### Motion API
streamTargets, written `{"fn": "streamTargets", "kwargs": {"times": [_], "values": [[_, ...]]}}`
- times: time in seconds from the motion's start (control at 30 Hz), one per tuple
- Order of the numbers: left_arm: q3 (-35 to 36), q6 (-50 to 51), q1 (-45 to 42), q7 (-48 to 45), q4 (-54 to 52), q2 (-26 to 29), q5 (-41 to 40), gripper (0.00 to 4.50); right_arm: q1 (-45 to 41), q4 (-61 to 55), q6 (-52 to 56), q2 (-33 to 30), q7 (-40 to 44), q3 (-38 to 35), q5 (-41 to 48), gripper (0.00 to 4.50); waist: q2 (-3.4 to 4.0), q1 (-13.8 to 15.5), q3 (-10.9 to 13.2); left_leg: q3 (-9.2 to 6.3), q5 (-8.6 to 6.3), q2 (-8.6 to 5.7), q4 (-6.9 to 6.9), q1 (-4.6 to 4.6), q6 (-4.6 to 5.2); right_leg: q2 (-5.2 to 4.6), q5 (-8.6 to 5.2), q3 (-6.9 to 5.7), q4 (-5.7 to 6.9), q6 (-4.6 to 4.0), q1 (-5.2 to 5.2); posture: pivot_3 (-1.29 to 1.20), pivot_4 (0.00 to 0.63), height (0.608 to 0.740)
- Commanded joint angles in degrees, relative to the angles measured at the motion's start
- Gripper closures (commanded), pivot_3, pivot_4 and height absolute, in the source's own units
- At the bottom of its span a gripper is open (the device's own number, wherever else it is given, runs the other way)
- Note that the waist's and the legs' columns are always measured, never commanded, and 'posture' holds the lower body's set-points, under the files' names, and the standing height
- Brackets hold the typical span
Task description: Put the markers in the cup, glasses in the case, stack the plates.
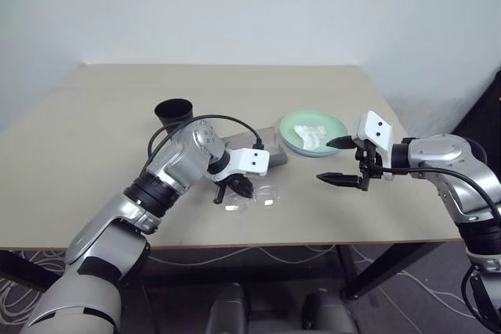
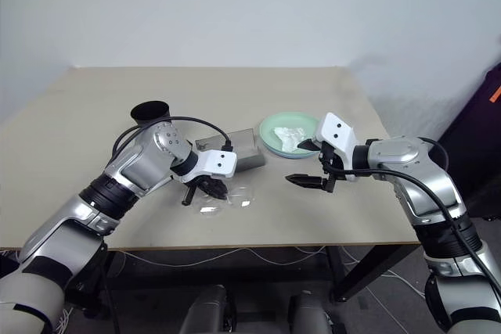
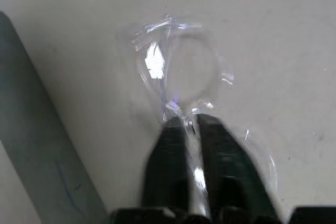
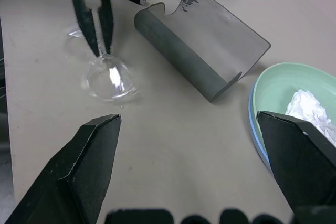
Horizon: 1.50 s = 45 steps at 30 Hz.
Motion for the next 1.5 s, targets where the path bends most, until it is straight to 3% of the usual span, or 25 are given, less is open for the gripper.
{"fn": "streamTargets", "kwargs": {"times": [0.03, 0.33, 0.53, 0.87, 1.0, 1.3, 1.5], "values": [[-0.30, -0.93, 0.22, -0.34, -1.31, 0.08, 0.66, 4.47, -1.00, -0.43, -0.66, 0.08, -0.39, -1.59, 0.24, 0.00, 0.00, -0.03, 0.00, 0.01, 0.00, 0.00, 0.01, 0.00, 0.00, 0.00, 0.00, 0.00, 0.00, 0.00, 0.00, 0.00, 0.000, 0.649], [2.00, -0.79, -2.23, -2.67, -1.08, -0.19, -1.56, 4.47, -1.09, -0.18, -0.66, 0.50, -0.73, -1.54, 0.07, 0.00, 0.00, -0.03, 0.00, 0.01, 0.00, 0.00, 0.02, 0.00, 0.00, 0.00, 0.00, 0.00, 0.00, 0.00, -0.01, 0.00, 0.000, 0.649], [5.97, -1.10, -9.35, -2.24, 7.72, -2.01, -4.00, 4.47, -1.37, -0.05, -0.68, 0.77, -0.70, -1.38, 0.10, 0.00, -0.03, 0.09, 0.02, 0.00, 0.00, 0.00, 0.05, -0.03, 0.00, 0.00, 0.00, -0.01, 0.00, 0.00, -0.02, 0.00, 0.000, 0.649], [8.46, -11.73, -19.83, 15.00, 39.14, -10.46, 0.64, 4.47, -0.79, -0.82, -0.16, 1.11, -0.74, -1.49, 0.56, 0.00, -0.11, 0.10, 0.07, -0.03, -0.01, -0.01, 0.09, -0.04, 0.01, -0.01, 0.00, -0.02, 0.00, 0.01, -0.02, 0.00, 0.000, 0.649], [9.35, -14.89, -20.92, 20.54, 46.73, -13.06, 2.00, 4.47, -0.56, -1.40, 0.27, 1.38, -1.17, -1.65, 0.69, 0.00, -0.20, 0.05, 0.12, -0.02, -0.04, -0.01, 0.09, -0.07, 0.05, -0.01, 0.00, -0.02, 0.00, 0.01, -0.04, 0.00, 0.000, 0.649], [13.27, -18.05, -23.03, 32.51, 56.12, -16.64, 2.92, 4.47, 1.13, -3.96, 1.97, 1.27, -2.39, -2.20, 1.33, 0.00, -0.22, 0.24, 0.13, -0.10, -0.03, -0.06, 0.14, -0.06, 0.06, -0.02, 0.00, -0.04, 0.00, 0.01, 0.05, 0.00, 0.000, 0.649], [13.11, -19.39, -22.18, 31.95, 57.76, -17.19, 4.43, 4.47, 1.14, -4.55, 2.53, 1.22, -3.10, -2.09, 1.75, 0.00, -0.28, 0.28, 0.16, -0.10, -0.04, -0.05, 0.17, -0.08, 0.05, -0.02, 0.00, -0.06, 0.00, 0.01, 0.04, 0.00, 0.000, 0.649]]}}
